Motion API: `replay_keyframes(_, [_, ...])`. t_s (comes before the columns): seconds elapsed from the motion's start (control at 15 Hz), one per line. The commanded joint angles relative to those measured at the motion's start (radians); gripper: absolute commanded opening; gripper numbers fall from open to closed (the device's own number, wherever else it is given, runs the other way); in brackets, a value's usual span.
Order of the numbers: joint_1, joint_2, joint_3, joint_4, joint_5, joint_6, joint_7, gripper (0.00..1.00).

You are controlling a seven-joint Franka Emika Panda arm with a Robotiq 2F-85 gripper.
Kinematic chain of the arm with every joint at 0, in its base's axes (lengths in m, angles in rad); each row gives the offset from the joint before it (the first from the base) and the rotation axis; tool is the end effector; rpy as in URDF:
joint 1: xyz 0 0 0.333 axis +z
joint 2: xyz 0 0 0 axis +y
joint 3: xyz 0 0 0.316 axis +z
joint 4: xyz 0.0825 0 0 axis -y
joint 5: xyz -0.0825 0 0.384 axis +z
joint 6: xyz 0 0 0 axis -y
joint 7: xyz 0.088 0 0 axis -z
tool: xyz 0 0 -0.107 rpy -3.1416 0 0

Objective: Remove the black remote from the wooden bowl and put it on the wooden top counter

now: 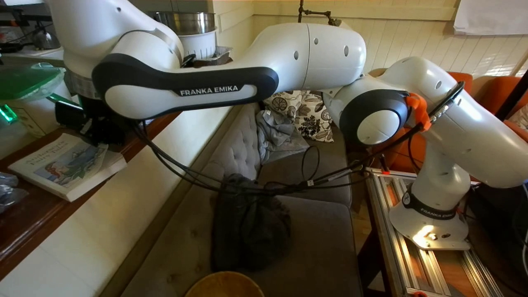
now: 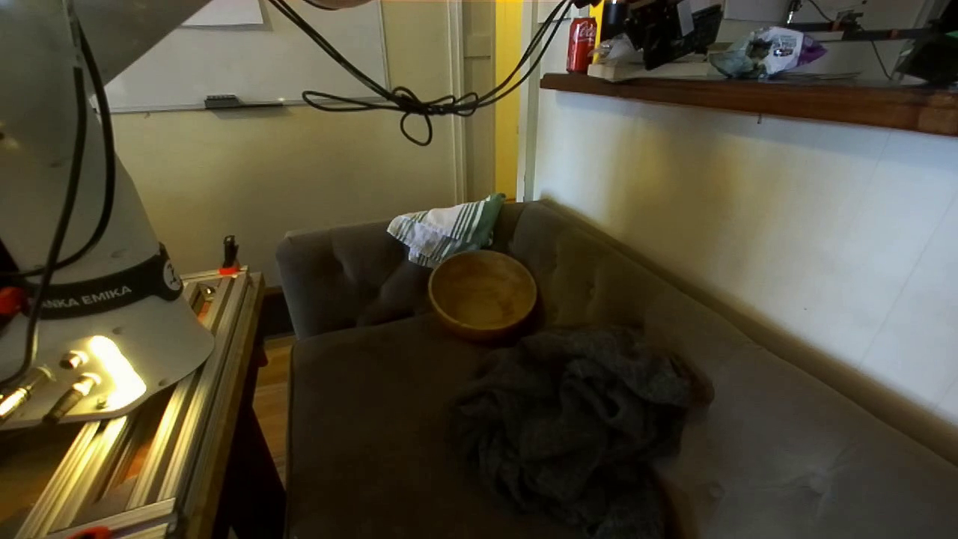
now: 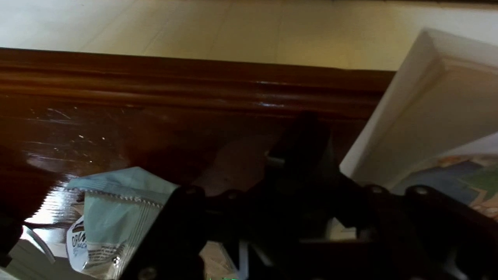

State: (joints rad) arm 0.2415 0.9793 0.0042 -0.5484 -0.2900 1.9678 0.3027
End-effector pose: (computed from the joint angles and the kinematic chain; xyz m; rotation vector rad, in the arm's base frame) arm 0.7940 0.1780 0.4830 2.8950 -0.0101 0.7369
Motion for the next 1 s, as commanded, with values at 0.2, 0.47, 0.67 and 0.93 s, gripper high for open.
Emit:
replay_keyframes(0.2, [-0.006,0.032,-0.028,0.041,-0.005,0.049,0.091,0.06])
replay_keyframes(0.47, [0.000,0.036,-0.058,0.044,-0.008,0.043,0.172,0.06])
replay_keyframes(0.67, [0.018,0.039,-0.063,0.040,-0.009,0.032,0.193,0.06])
replay_keyframes(0.93, [0.042,0.049,-0.070,0.042,-0.016,0.029,0.212,0.30])
